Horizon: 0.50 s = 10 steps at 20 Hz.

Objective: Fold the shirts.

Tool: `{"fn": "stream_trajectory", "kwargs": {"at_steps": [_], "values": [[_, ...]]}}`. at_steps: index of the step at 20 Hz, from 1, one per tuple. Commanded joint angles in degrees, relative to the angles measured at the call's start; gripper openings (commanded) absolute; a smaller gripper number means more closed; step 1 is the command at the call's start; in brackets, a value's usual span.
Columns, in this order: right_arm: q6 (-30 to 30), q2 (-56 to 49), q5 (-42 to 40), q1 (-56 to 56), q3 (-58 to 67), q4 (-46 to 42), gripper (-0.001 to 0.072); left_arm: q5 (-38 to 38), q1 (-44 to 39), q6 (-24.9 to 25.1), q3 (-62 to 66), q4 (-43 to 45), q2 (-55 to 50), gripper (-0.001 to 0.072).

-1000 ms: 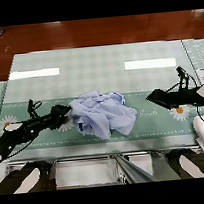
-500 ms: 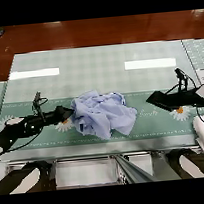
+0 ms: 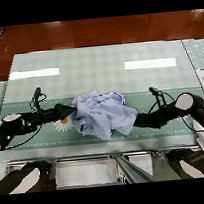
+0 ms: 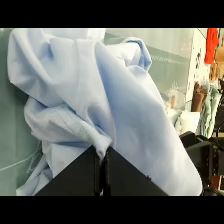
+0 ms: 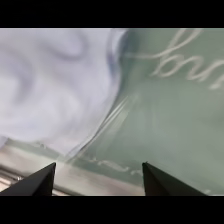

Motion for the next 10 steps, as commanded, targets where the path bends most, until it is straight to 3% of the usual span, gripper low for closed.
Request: {"fn": "stream_trajectory", "kwargs": {"at_steps": [1, 10], "values": [[4.0, -2.1, -2.1, 9.7, -0.3, -0.1, 0.0629, -0.7, 0.1, 0.2, 0.1, 0.2, 0.0, 0.0023], [3.8, -11.2, -13.8, 9.6, 2.1, 4.2, 0.0628, -1.3, 0.1, 0.2, 0.1, 0.2, 0.0, 0.0023]]}}
